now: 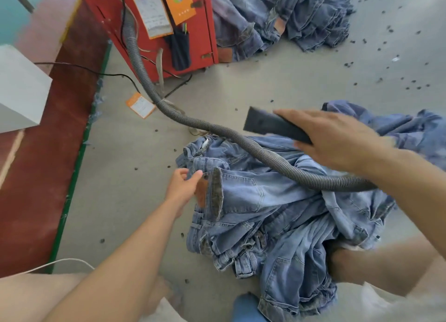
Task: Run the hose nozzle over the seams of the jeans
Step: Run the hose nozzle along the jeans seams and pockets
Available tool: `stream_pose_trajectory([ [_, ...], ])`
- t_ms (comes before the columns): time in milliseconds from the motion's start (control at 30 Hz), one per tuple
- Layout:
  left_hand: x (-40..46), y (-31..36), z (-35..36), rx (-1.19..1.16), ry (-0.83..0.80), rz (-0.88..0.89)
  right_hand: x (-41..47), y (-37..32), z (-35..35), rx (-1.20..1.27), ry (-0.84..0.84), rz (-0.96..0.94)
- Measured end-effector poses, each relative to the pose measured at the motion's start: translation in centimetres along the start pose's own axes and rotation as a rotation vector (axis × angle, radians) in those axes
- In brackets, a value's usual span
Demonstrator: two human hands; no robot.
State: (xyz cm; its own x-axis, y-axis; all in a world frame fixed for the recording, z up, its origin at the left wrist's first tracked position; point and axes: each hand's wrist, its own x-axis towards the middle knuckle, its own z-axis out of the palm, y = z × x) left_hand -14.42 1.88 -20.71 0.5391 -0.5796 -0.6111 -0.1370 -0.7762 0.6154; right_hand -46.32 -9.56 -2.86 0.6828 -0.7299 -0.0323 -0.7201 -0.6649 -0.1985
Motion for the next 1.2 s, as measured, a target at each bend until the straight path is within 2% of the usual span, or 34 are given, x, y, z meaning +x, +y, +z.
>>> stream_pose_trajectory([
  [100,0.0,-0.3,0.5,-0.298,-0.186,-0.225,-0.5,-0.4,1.5,0.061,-0.15,0.021],
  [167,-0.2,0.9,0.6,-0.393,-0.313,-0.261,-0.8,-0.5,2.3,0.098,-0.174,0.042],
  [233,-1.2,4.4,0.1,-0.464,-0.317,-0.221,-1.0,-0.1,2.5,0.108,-0.156,0.082],
  [300,-1.8,8.5,-1.4,-0.53,-0.279,0.01,-0.4,0.1,2.1,0.086,-0.068,0.151],
  [367,-3.8,12.8,-4.0,-0.54,-0.259,0.434,0.9,0.6,0.8,0.039,0.079,0.178],
  [433,-8.0,15.1,-5.7,-0.323,-0.292,0.926,2.4,0.9,-1.8,-0.013,0.252,0.143],
  [467,-9.7,14.8,-5.8,-0.168,-0.33,1.106,2.9,0.9,-3.3,-0.059,0.354,0.11],
  [500,-10.9,13.6,-5.3,0.005,-0.369,1.184,3.2,0.8,-4.7,-0.109,0.456,0.072],
  [533,-11.5,11.4,-4.6,0.177,-0.406,1.158,3.2,0.5,-5.7,-0.15,0.543,0.036],
  [567,-11.5,8.6,-3.9,0.355,-0.426,1.057,3.1,0.2,-6.3,-0.182,0.595,0.009],
  [633,-9.9,1.8,-3.0,0.689,-0.45,0.677,2.2,-0.5,-5.9,-0.247,0.589,-0.044],
  [700,-8.1,-4.5,-2.9,0.964,-0.517,0.266,0.8,-1.0,-3.7,-0.354,0.433,-0.138],
  [733,-7.5,-6.8,-2.8,1.089,-0.583,0.148,0.0,-1.0,-2.3,-0.42,0.303,-0.19],
  [767,-7.1,-8.3,-2.8,1.182,-0.633,0.078,-0.9,-0.8,-0.8,-0.478,0.159,-0.226],
  [833,-6.6,-9.7,-2.3,1.201,-0.584,0.078,-2.5,-0.5,1.3,-0.536,-0.045,-0.27],
  [933,-6.9,-7.4,-1.1,0.891,-0.302,0.137,-2.2,0.1,2.4,-0.479,-0.085,-0.287],
  [1000,-8.1,-4.0,0.3,0.6,-0.024,0.26,-1.0,-0.5,1.9,-0.4,-0.009,-0.232],
  [1033,-9.0,-2.0,1.5,0.427,-0.006,0.313,-0.4,-1.2,1.3,-0.345,0.045,-0.196],
  [1067,-9.7,0.0,3.2,0.215,-0.116,0.303,0.4,-2.0,0.4,-0.278,0.096,-0.167],
  [1100,-10.6,2.1,5.1,-0.046,-0.302,0.205,1.2,-3.1,-0.3,-0.208,0.135,-0.142],
  [1133,-11.7,4.4,7.0,-0.268,-0.531,0.056,2.0,-4.3,-1.0,-0.141,0.161,-0.126],
  [1200,-13.3,8.8,10.8,-0.545,-0.859,-0.233,3.3,-6.8,-2.1,0.014,0.179,-0.121],
])
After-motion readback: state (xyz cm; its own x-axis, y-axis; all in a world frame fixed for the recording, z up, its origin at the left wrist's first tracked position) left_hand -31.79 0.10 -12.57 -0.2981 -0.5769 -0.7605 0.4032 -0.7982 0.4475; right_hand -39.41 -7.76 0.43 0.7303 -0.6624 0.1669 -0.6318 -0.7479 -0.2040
